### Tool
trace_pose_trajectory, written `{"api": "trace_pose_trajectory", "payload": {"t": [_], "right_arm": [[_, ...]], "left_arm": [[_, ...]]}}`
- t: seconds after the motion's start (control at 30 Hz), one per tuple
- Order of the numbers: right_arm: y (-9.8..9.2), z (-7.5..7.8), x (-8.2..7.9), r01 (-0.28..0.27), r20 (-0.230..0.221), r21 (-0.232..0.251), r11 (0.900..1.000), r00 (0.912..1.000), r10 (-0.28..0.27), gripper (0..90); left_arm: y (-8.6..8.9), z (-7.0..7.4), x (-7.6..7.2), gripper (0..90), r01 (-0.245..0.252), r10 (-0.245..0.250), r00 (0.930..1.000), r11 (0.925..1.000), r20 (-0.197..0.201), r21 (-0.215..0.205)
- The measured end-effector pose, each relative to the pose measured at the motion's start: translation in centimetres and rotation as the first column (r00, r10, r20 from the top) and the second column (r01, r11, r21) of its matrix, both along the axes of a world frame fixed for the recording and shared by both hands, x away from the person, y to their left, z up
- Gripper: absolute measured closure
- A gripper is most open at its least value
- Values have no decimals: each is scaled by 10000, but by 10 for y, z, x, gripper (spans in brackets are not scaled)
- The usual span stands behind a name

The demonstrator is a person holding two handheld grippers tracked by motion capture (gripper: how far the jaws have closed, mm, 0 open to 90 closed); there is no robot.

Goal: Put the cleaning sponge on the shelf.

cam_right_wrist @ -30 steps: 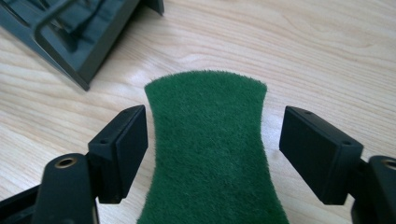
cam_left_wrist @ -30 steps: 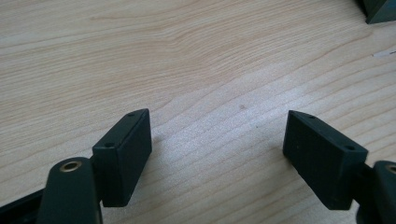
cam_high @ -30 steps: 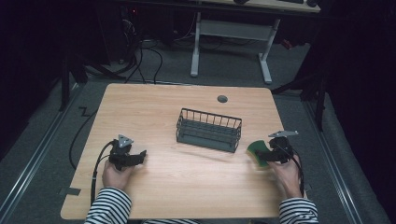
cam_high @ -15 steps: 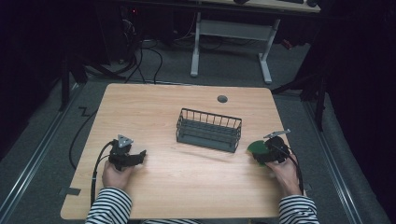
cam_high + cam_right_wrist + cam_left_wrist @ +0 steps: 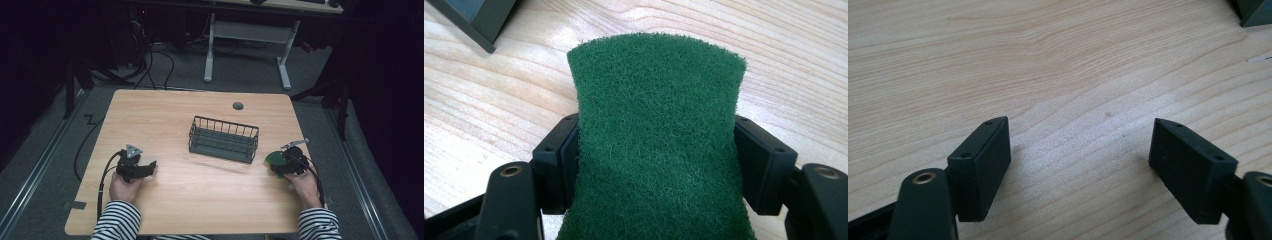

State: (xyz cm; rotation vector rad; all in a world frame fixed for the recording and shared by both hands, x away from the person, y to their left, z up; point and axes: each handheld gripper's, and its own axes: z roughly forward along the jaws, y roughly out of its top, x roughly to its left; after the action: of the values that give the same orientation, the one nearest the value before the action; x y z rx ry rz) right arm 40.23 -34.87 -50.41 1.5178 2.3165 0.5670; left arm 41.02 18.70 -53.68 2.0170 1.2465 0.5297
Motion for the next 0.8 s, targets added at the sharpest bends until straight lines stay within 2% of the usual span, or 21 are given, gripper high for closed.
{"api": "trace_pose_trajectory", "payload": {"t": [0.07,0.2,0.33,0.5,0.8], "right_arm": [[0,1,0,11,49,-62,10000,10000,-11,303],[-3,4,-2,261,287,340,9991,9992,-271,305],[-3,7,-4,344,374,372,9987,9987,-358,305],[-1,9,-5,255,366,307,9992,9990,-266,305],[4,16,-8,113,502,490,9987,9986,-138,305]], "left_arm": [[0,0,0,253,8,-8,10000,10000,-16,-4],[0,0,0,254,-2,2,10000,10000,0,7],[0,0,0,253,0,0,10000,10000,-1,5],[0,0,0,254,7,-7,10000,10000,-15,4],[0,0,0,256,-4,4,10000,10000,-12,8]]}}
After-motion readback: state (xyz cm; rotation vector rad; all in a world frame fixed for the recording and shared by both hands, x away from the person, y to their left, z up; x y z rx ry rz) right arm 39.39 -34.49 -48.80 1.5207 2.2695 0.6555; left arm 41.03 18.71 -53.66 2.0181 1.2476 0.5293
